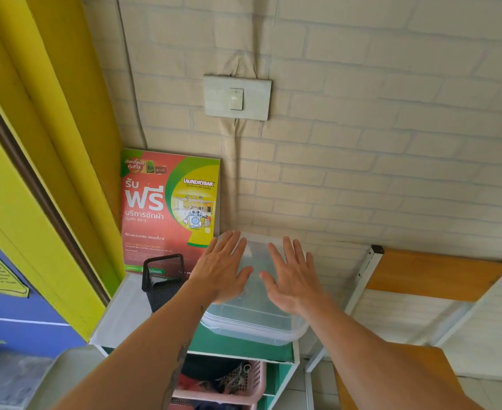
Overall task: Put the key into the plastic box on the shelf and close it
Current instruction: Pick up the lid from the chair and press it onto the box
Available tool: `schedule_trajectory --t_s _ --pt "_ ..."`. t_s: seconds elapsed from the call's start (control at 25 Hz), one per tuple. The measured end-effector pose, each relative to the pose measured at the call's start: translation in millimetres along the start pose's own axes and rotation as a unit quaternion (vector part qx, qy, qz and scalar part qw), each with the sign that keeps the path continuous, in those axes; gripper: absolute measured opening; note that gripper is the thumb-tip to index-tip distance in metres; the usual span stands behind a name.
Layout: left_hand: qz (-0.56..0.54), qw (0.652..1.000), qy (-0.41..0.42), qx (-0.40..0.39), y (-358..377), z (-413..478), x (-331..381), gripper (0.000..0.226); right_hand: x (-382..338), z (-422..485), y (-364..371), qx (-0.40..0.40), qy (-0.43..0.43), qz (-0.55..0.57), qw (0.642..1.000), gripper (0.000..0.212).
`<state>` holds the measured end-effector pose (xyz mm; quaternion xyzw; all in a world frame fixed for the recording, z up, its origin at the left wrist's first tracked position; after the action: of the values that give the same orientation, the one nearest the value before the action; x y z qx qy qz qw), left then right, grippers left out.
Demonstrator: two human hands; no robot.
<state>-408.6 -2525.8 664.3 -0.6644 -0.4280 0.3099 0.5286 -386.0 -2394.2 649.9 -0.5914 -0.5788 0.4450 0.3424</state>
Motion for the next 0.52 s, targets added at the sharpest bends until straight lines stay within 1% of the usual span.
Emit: schedule_trajectory --t_s 0.08,0.24,0.4,0.52 --pt "-0.002 1.0 0.003 -0.007 6.4 2.3 -0.8 0.087 4.7 5.3 9.8 0.0 0.002 -0.016 1.0 0.075" --pt "-0.018 1.0 -0.001 -0.006 16.8 6.4 -6.5 0.086 6.8 8.3 15.2 0.017 0.001 -0.02 1.0 0.087" --pt "-0.024 0.999 -0.005 -0.023 22.5 13.8 -10.2 0.081 8.2 11.4 15.1 0.015 0.007 -0.032 0.999 0.081" --pt "-0.017 0.999 -0.006 -0.035 23.5 15.8 -10.1 0.076 8.2 11.3 15.2 0.009 0.011 -0.036 0.999 0.083"
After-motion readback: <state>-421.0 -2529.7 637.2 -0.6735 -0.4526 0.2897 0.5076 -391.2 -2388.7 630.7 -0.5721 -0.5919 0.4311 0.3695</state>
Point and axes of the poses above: each hand's wrist, its own z-axis towards the middle knuckle, its own y-axis out of the palm, x = y × z, the point moved 10 cm from there along z, towards the middle knuckle, and after that the axes turned 15 degrees about -x, right-handed, at the moved point
